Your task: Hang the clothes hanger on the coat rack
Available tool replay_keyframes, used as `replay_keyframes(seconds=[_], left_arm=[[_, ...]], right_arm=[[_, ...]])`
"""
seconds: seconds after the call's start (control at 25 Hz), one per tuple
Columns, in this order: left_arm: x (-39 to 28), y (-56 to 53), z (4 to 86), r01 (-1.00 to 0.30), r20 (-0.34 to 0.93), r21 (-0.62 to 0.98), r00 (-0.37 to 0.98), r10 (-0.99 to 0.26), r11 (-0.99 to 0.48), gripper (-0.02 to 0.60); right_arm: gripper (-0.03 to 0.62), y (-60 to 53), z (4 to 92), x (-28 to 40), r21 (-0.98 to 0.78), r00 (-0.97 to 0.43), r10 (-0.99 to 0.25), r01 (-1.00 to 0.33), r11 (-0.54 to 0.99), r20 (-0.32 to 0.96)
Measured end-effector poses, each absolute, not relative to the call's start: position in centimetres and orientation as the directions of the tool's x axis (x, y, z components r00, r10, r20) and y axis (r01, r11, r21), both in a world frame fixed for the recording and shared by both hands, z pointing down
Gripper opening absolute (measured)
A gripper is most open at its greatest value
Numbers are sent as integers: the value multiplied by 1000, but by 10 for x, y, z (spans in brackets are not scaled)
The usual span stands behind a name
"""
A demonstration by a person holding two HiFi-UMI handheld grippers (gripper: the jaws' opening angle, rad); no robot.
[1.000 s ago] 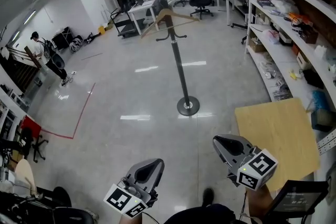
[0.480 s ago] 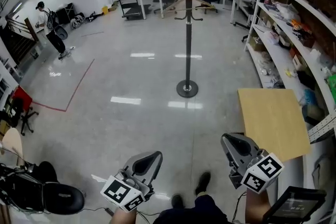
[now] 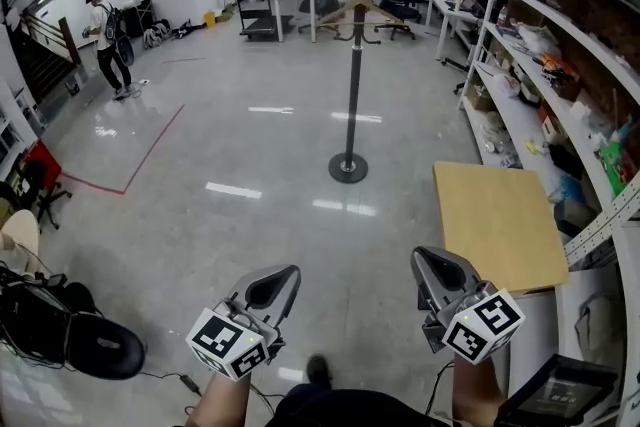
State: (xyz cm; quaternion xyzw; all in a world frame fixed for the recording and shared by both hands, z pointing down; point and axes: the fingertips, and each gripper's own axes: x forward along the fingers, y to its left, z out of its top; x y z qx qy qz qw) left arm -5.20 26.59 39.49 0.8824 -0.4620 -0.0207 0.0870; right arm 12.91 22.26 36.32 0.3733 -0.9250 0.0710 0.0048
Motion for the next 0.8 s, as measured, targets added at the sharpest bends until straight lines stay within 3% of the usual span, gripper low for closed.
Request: replay_keyframes(seconds=[0.16,0.44,0.8], left_arm=[[-24,304,388,-819,39,187,557,-829,-542,-2],[20,349,384,-831,78,176,546,-834,-528,-1],[9,377,377,-822,62,144,563,-824,-551,-2]], right_arm=[[6,269,358,161,-58,-715,-697,-699,713,60],[6,305,371,210,-147,-710,-701,-703,696,72],[6,324,355,205,-136,-675,-736,-734,665,46]])
